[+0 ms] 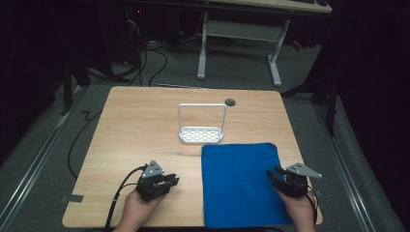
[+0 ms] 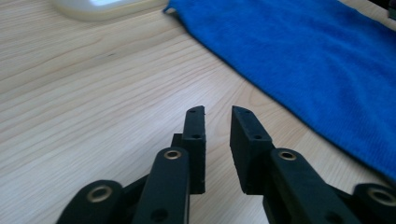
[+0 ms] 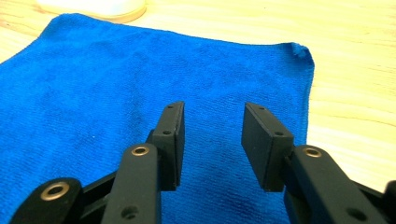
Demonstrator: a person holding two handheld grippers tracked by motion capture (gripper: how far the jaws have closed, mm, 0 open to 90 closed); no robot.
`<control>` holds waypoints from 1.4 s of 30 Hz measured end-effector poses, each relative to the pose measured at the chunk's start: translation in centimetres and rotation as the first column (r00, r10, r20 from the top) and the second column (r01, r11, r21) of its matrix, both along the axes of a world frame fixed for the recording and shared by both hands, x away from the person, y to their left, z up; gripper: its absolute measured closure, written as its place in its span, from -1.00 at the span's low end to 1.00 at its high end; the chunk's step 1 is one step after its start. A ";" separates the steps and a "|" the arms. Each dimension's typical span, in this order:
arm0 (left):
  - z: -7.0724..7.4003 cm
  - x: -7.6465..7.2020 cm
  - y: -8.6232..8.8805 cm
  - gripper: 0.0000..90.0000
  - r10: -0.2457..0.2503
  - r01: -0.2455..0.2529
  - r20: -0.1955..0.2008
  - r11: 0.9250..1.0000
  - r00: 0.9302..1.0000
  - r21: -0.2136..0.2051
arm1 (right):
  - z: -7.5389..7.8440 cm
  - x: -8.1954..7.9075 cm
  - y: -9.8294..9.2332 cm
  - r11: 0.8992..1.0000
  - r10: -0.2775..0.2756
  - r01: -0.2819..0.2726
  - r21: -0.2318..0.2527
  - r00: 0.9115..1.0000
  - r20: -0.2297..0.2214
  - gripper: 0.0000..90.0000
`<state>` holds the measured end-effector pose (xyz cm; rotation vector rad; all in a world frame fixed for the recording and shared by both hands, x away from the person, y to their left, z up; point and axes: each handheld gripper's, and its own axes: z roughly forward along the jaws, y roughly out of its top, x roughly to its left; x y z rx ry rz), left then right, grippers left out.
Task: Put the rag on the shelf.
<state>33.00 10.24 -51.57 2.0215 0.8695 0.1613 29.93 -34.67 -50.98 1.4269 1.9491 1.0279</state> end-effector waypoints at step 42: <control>-1.2 -0.2 -2.3 1.00 -0.142 0.144 -0.024 0.980 0.990 0.136 | -1.2 0.7 3.1 0.987 0.148 -0.153 -0.052 0.986 -0.082 0.99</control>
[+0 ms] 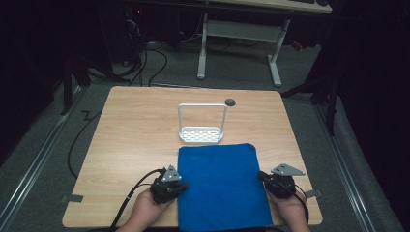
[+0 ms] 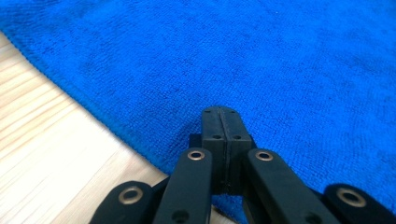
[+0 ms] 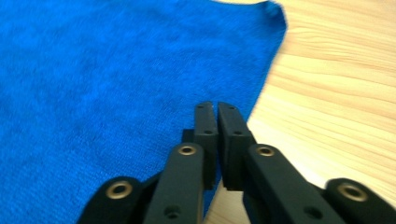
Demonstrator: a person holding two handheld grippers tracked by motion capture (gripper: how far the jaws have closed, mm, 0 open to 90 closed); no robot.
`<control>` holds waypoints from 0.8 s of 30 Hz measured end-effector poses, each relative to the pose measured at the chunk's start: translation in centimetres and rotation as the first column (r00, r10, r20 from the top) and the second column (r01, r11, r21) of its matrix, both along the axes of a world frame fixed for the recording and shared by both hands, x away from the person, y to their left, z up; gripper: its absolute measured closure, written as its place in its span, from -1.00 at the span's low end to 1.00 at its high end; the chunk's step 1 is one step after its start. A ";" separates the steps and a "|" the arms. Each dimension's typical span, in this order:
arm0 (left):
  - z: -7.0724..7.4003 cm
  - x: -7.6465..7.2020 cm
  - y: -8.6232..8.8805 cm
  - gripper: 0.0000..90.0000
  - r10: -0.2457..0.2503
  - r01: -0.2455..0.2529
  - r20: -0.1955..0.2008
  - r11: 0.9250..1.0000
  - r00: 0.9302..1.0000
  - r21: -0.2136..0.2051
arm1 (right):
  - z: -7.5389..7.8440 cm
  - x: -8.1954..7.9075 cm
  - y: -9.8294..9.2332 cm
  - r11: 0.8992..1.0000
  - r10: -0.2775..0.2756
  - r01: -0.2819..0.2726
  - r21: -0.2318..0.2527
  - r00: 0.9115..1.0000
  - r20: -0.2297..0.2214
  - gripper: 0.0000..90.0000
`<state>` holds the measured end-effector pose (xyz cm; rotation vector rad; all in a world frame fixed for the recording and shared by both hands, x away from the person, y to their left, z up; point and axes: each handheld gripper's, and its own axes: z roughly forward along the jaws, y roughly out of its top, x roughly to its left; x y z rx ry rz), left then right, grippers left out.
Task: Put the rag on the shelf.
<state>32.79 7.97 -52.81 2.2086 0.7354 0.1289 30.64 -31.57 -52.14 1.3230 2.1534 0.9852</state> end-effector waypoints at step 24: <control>-0.6 -0.6 6.8 0.98 0.113 -0.118 -0.061 0.989 0.992 -0.090 | -0.4 -1.0 6.6 0.973 0.201 -0.201 -0.110 0.980 -0.016 0.93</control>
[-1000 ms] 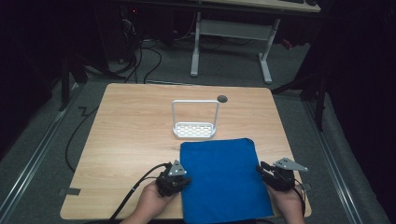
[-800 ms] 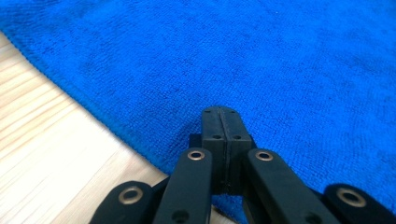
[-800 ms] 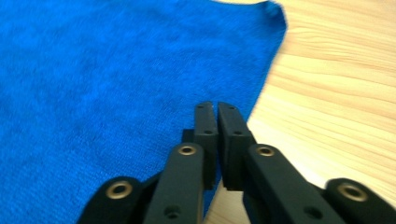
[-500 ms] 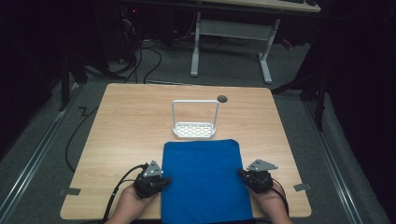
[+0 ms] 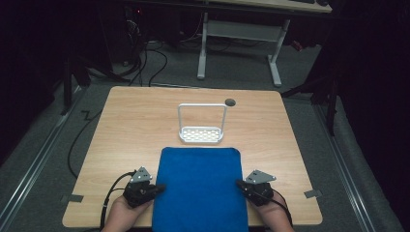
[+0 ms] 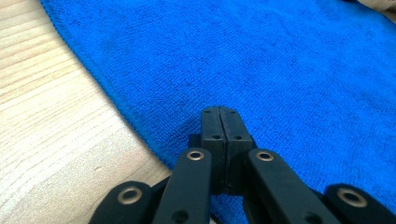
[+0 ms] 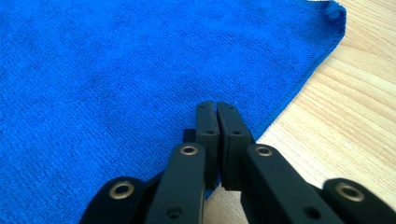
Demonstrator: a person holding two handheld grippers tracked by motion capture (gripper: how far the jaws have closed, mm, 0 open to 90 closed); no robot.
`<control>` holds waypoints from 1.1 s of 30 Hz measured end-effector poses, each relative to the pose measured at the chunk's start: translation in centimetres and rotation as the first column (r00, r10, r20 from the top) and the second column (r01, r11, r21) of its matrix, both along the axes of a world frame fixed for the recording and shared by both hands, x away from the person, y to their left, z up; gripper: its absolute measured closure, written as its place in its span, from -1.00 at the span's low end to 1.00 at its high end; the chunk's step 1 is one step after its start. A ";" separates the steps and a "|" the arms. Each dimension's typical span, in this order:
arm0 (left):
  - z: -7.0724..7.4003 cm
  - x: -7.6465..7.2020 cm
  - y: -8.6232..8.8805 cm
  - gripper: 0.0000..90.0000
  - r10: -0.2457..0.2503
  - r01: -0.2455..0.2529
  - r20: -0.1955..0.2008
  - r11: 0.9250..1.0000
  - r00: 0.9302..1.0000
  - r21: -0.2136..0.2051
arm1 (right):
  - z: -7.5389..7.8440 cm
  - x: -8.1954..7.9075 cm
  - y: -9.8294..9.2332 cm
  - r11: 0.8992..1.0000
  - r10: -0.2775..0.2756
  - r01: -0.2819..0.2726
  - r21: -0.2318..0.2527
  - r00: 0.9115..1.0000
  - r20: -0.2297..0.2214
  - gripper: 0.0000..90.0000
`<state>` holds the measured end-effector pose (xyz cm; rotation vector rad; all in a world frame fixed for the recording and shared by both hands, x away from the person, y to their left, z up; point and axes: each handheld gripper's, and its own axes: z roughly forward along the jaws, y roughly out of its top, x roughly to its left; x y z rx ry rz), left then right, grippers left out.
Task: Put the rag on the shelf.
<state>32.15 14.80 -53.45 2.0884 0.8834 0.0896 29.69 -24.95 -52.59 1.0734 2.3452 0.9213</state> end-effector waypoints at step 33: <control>1.1 7.1 -1.7 0.13 0.205 -0.208 0.155 0.978 0.966 0.002 | 0.6 0.2 -3.4 0.993 -0.082 0.075 0.096 0.994 0.070 0.40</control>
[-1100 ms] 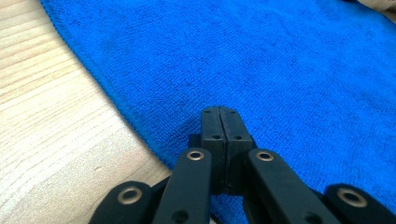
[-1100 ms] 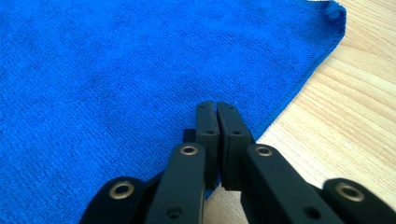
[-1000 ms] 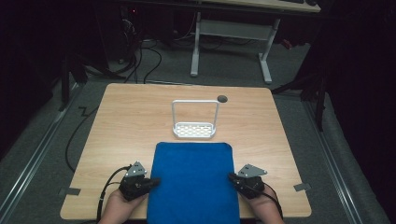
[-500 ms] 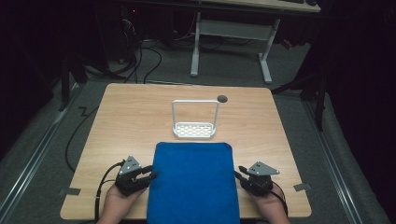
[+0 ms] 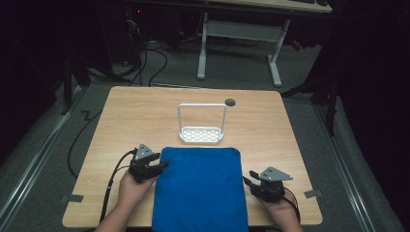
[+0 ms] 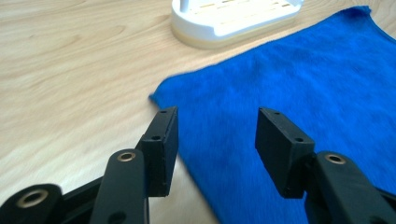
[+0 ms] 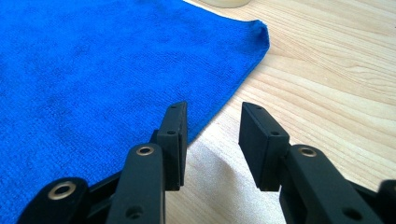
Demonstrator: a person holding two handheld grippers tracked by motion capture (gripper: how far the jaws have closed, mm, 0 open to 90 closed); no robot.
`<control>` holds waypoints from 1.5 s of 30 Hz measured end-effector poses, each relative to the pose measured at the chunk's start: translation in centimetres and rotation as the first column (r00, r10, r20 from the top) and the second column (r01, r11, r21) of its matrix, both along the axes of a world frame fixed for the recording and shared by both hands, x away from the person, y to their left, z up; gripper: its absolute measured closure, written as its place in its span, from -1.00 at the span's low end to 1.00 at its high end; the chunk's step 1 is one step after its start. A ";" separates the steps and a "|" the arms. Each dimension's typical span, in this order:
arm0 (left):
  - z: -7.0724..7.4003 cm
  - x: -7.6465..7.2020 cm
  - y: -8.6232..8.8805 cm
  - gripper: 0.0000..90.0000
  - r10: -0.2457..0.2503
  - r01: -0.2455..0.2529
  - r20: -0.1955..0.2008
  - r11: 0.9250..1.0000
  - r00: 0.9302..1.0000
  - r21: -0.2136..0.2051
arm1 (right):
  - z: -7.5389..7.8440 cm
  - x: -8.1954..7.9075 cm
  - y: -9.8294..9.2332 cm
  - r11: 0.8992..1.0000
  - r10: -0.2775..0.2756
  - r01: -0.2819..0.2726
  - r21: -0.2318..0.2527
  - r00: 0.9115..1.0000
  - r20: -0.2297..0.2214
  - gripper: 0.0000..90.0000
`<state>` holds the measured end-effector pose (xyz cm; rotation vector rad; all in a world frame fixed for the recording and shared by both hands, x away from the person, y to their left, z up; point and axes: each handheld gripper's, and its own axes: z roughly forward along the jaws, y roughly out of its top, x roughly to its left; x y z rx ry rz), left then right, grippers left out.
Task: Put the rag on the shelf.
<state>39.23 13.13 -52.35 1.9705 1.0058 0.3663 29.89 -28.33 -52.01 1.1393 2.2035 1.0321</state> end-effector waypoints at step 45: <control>-1.2 3.7 -0.5 0.91 0.076 -0.075 -0.089 0.997 0.993 0.010 | -0.5 10.8 4.0 0.984 -0.180 0.179 -0.021 0.977 -0.115 0.31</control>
